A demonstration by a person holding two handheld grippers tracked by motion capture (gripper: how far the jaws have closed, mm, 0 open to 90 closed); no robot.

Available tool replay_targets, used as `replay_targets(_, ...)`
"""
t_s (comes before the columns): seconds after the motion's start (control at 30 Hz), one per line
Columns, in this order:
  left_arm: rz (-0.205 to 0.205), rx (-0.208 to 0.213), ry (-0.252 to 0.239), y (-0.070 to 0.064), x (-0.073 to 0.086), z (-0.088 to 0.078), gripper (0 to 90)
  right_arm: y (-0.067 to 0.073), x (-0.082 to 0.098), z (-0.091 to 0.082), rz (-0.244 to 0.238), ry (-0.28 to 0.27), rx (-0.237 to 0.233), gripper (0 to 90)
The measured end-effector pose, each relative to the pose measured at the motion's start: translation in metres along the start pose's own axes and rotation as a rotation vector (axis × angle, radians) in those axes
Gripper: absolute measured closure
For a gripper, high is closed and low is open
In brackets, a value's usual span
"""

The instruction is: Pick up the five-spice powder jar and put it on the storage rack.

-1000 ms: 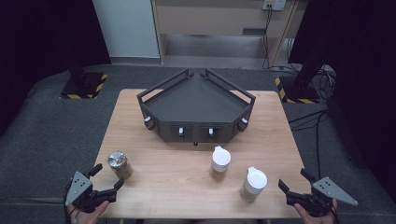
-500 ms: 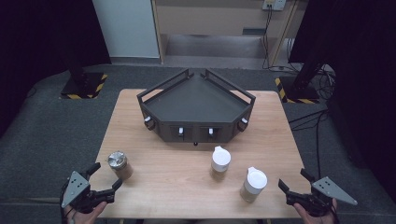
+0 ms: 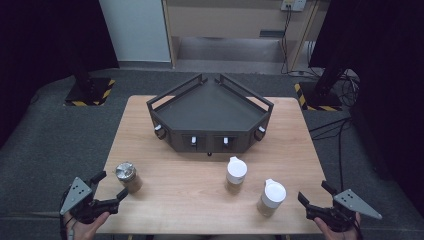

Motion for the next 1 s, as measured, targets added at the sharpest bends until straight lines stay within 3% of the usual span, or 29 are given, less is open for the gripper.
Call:
replay_targets(0.5,0.005,0.052,0.040,0.028,-0.013,0.013,4.7,0.000,0.000,0.001,0.001,0.001,-0.001,5.3)
replay_targets(0.63,-0.031,0.064,0.041,0.036,-0.008,0.019,5.5,0.000,0.000,0.001,0.001,0.001,-0.002,5.3)
replay_targets(1.0,-0.058,0.076,0.064,0.040,-0.004,0.037,8.9,0.000,0.000,0.001,0.002,0.003,-0.002,5.5)
Point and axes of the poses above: each handheld gripper's, and its own axes: z roughly forward along the jaws, x roughly out of its underside, y roughly to its left, the point moved 2 cm from there along z, roughly forward along the jaws, and after that the axes turned 11 degrees about y, right-handed, at the moved point
